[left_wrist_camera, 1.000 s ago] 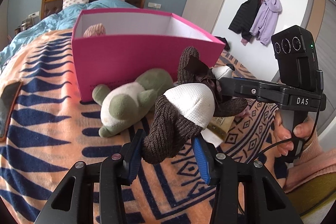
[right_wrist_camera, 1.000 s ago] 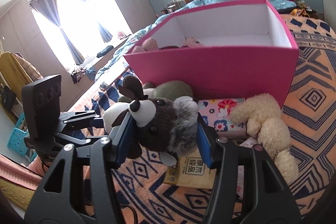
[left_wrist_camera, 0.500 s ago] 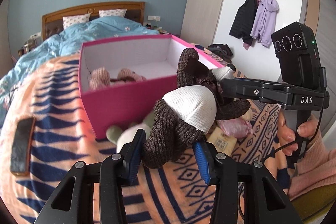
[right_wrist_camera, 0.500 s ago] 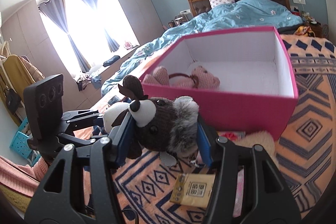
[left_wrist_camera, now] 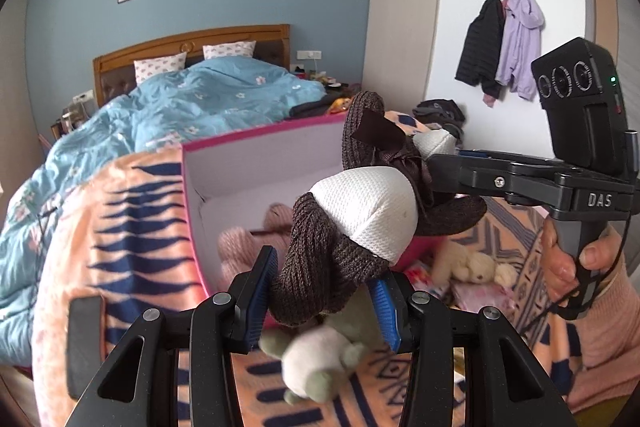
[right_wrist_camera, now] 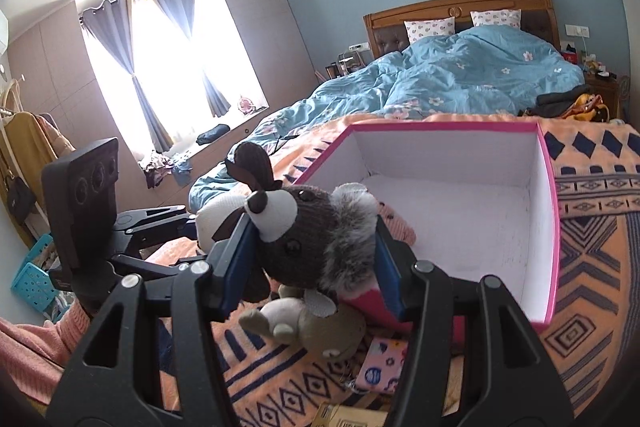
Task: Organize objects
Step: 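Lift the brown plush dog with the left tool over the box, then drop the plush dog into the box by opening the left tool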
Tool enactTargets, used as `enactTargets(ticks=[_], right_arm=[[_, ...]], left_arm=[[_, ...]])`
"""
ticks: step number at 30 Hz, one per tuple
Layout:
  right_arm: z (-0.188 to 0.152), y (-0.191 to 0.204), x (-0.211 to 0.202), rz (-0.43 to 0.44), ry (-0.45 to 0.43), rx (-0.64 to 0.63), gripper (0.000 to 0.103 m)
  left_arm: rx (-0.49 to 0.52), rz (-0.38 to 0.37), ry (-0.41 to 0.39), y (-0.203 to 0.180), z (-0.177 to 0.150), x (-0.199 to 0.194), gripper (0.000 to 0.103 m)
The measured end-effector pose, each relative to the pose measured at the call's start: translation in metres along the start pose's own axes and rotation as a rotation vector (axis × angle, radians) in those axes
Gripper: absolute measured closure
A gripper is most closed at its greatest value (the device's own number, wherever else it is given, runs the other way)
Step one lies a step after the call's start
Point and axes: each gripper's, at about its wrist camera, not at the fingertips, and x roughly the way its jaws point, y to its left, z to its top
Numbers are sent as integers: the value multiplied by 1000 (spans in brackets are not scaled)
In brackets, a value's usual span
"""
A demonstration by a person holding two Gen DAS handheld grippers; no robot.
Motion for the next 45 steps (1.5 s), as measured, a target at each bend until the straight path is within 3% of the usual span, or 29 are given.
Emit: enactTargets(ticks=[19,37,41,45], right_arm=[[40,-41,59,-18,51,84,46],[61,-79,119,-126,161,148,46],[65,-83,125,-176,173,166,46],[62,-84,124,-172,180,180,46]], left_arm=[[47,76,76,14,36,59,59],[5,150,205,43,59,121,60],[-25,195,262,51,61,140,60],[-71,211,288,61,59,145,60]])
